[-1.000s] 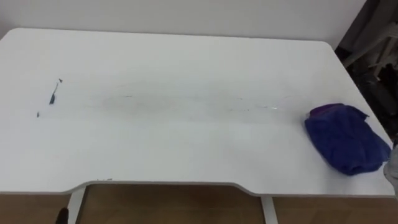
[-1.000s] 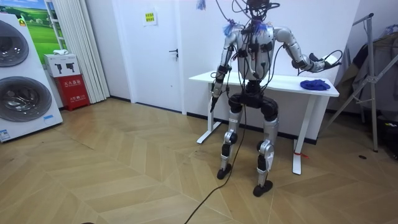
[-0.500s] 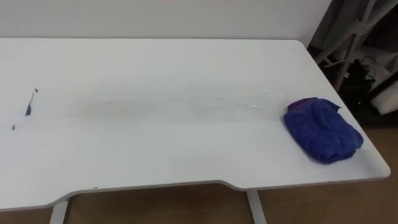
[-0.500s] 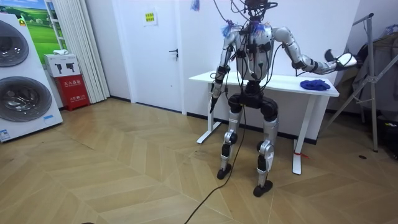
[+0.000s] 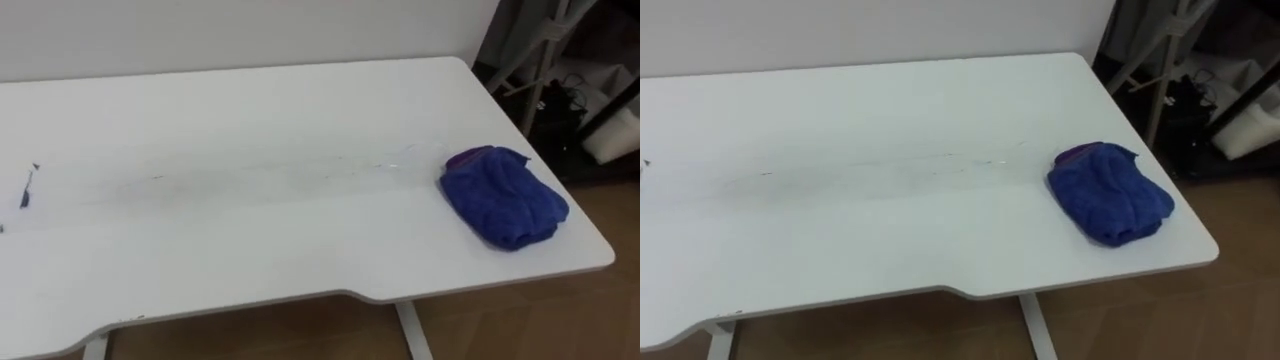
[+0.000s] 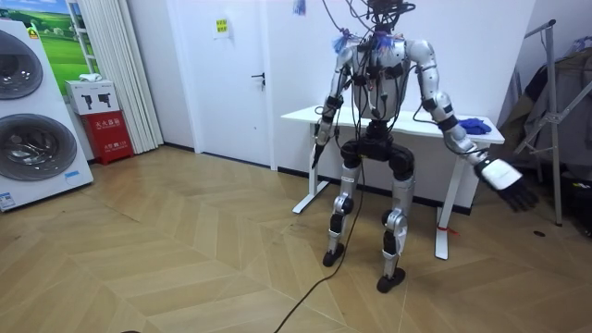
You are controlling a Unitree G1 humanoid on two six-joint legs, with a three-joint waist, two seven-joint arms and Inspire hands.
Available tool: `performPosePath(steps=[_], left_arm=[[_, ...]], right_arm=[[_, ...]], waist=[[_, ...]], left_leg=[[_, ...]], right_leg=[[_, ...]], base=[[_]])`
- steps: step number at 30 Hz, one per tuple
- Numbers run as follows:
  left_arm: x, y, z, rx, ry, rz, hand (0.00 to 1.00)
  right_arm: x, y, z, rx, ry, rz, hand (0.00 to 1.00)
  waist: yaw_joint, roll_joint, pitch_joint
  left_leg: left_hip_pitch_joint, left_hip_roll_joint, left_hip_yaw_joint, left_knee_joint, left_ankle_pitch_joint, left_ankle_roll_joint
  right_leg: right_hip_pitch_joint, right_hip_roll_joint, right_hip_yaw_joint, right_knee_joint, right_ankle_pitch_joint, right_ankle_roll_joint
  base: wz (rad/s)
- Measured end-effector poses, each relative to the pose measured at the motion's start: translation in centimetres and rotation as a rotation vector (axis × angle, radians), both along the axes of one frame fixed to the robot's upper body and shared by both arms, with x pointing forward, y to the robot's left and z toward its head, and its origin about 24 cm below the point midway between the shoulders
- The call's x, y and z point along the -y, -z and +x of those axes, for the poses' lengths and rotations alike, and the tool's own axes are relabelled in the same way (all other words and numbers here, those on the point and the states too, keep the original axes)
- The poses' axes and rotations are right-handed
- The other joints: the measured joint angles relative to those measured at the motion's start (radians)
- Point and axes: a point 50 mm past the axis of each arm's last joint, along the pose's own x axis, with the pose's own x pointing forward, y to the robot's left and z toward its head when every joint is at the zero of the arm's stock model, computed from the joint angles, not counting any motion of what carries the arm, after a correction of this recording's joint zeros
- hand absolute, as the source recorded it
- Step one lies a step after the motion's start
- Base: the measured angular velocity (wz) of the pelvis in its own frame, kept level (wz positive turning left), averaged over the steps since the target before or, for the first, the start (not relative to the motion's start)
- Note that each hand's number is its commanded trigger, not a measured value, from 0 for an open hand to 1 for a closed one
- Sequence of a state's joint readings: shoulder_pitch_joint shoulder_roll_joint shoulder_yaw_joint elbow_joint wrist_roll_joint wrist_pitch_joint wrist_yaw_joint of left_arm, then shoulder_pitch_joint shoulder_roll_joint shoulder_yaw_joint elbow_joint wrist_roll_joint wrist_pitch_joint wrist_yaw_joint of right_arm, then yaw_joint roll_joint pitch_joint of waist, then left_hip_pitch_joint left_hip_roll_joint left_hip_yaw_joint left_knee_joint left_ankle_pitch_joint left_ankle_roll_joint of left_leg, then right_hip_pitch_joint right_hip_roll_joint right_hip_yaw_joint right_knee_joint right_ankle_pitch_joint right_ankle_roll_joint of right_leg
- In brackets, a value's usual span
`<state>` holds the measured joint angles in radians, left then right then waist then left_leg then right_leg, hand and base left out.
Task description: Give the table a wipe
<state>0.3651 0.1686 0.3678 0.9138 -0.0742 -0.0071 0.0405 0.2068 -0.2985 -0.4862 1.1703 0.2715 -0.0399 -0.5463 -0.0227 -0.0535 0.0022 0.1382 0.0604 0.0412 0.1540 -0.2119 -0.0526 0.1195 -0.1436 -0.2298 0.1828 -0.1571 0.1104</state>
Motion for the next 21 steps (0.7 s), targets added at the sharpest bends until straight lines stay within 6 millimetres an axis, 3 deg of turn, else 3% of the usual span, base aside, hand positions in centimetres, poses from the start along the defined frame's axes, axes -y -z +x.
performPosePath(steps=[7, 13, 21], left_arm=[[2.1, 1.3, 0.0, -0.12, 0.153, -0.03, 0.0], [4.3, 2.1, 0.3, -0.157, 0.202, -0.035, 0.0], [5.9, 2.5, 0.2, -0.195, 0.29, -0.039, 0.0]], right_arm=[[-6.0, 3.4, 1.9, -0.148, -0.451, 0.266, 0.0], [-10.0, 4.8, 3.8, -0.135, -0.653, 0.417, 0.0], [-11.6, 5.2, 4.3, -0.154, -0.79, 0.493, 0.0]], waist=[[0.04, 0.024, -0.006], [0.057, 0.054, -0.0024], [0.058, 0.053, -0.0004]], left_leg=[[0.004, 0.003, 0.001, 0.0, -0.005, -0.001], [0.008, 0.004, -0.009, -0.003, -0.006, -0.002], [0.006, 0.003, -0.009, -0.004, -0.006, -0.002]], right_leg=[[0.004, 0.005, 0.009, -0.002, 0.001, -0.001], [0.02, 0.007, 0.001, -0.015, 0.001, -0.001], [0.019, 0.007, 0.0, -0.018, 0.001, -0.001]], base=[[-0.01], [0.05], [0.01]])
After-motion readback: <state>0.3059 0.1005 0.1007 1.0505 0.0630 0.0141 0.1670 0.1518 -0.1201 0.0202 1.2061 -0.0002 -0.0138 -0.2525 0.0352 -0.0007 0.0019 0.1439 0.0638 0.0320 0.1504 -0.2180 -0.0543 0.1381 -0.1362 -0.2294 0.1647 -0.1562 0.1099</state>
